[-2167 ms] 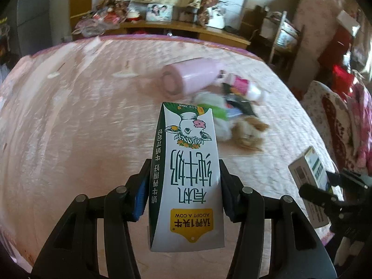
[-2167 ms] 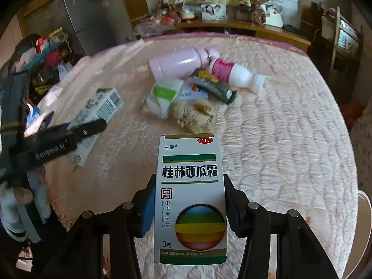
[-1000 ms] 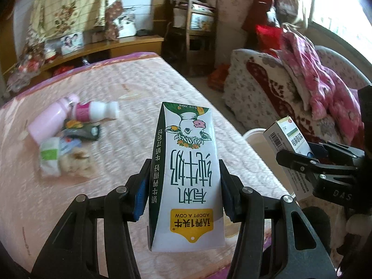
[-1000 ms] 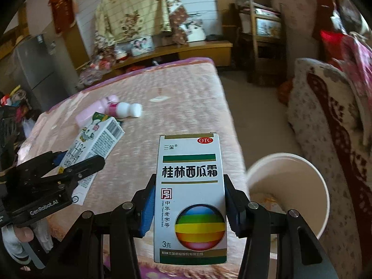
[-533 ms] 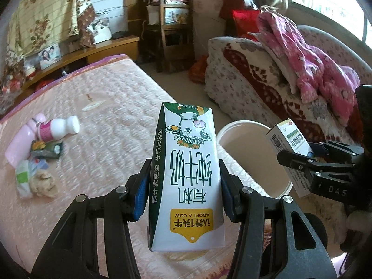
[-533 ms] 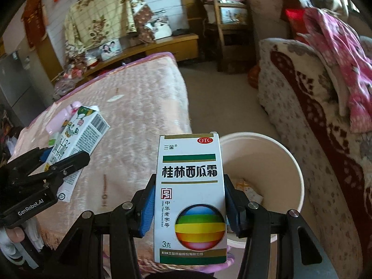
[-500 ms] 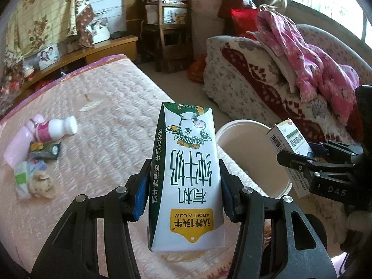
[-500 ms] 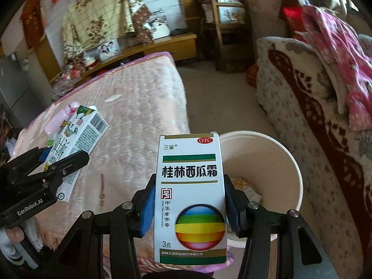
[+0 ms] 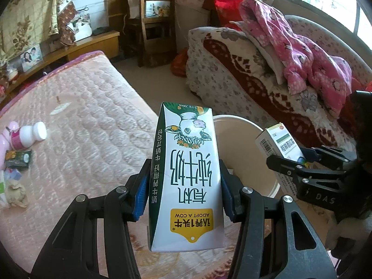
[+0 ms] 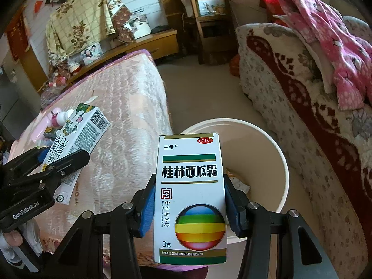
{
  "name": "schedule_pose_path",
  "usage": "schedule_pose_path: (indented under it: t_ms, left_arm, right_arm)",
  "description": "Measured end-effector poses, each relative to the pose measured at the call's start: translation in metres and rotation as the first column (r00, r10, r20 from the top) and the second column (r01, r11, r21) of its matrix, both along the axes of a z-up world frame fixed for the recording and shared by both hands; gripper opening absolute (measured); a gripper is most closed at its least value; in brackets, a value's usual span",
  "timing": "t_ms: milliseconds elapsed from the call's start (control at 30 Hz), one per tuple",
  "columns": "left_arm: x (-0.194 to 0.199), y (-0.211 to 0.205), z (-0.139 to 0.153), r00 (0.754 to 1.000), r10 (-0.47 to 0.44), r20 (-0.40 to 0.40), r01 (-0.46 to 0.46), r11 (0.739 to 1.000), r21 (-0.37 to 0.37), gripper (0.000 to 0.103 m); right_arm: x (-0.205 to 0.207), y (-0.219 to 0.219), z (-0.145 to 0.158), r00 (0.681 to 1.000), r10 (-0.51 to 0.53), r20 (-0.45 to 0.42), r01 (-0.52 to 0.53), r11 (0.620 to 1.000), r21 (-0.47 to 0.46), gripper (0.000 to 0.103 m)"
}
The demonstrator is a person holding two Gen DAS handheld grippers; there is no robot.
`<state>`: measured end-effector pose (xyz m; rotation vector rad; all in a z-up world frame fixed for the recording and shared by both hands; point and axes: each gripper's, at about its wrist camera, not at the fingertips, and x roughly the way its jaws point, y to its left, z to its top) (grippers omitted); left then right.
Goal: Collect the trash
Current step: 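Carry the milk carton and medicine box over the bucket and release both, then move both grippers back over the trash on the bed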
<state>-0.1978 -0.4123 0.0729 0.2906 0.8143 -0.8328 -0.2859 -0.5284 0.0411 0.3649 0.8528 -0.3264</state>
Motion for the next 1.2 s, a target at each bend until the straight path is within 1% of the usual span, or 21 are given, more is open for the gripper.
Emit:
schedule_pose_path:
  t_ms: [367,433,667,967,1000,1033,1067,1167,1200]
  left_arm:
    - [-0.001,-0.022,-0.011,0.999,-0.026,-0.024,0.026,1.000,0.010,0.051]
    - [0.000,-0.025,-0.013,0.999,-0.032,-0.039,0.032,0.999,0.007,0.051]
    - [0.004,-0.033,-0.018,0.993,-0.042,-0.112,0.038,0.999,-0.037,0.051]
    - [0.005,-0.039,-0.022,0.983,-0.057,-0.175,0.046,0.997,-0.063,0.051]
    - [0.006,-0.038,-0.022,0.981,-0.056,-0.186,0.044,0.997,-0.068,0.051]
    - [0.006,-0.038,-0.022,0.979,-0.058,-0.196,0.045,0.996,-0.073,0.051]
    - [0.007,-0.037,-0.022,0.977,-0.062,-0.204,0.046,0.996,-0.079,0.052]
    - [0.007,-0.034,-0.021,0.974,-0.069,-0.217,0.049,0.994,-0.094,0.057]
    - [0.007,-0.032,-0.020,0.973,-0.070,-0.219,0.049,0.994,-0.097,0.057]
  right_arm:
    - [-0.003,-0.013,-0.008,0.999,-0.037,-0.008,0.037,0.999,0.004,0.050]
    - [-0.003,-0.015,-0.009,0.999,-0.043,-0.010,0.043,0.999,0.004,0.050]
    - [-0.003,-0.021,-0.015,0.998,-0.058,-0.024,0.058,0.998,0.003,0.050]
    - [-0.004,-0.026,-0.025,0.996,-0.076,-0.043,0.077,0.997,0.015,0.050]
    - [-0.004,-0.027,-0.025,0.996,-0.083,-0.043,0.083,0.996,0.015,0.053]
    - [-0.004,-0.028,-0.025,0.995,-0.089,-0.041,0.089,0.996,0.015,0.059]
    - [-0.004,-0.029,-0.025,0.995,-0.089,-0.040,0.090,0.996,0.016,0.062]
    - [-0.003,-0.027,-0.026,0.995,-0.084,-0.046,0.085,0.996,0.013,0.063]
    - [-0.002,-0.026,-0.026,0.995,-0.083,-0.048,0.084,0.996,0.013,0.063]
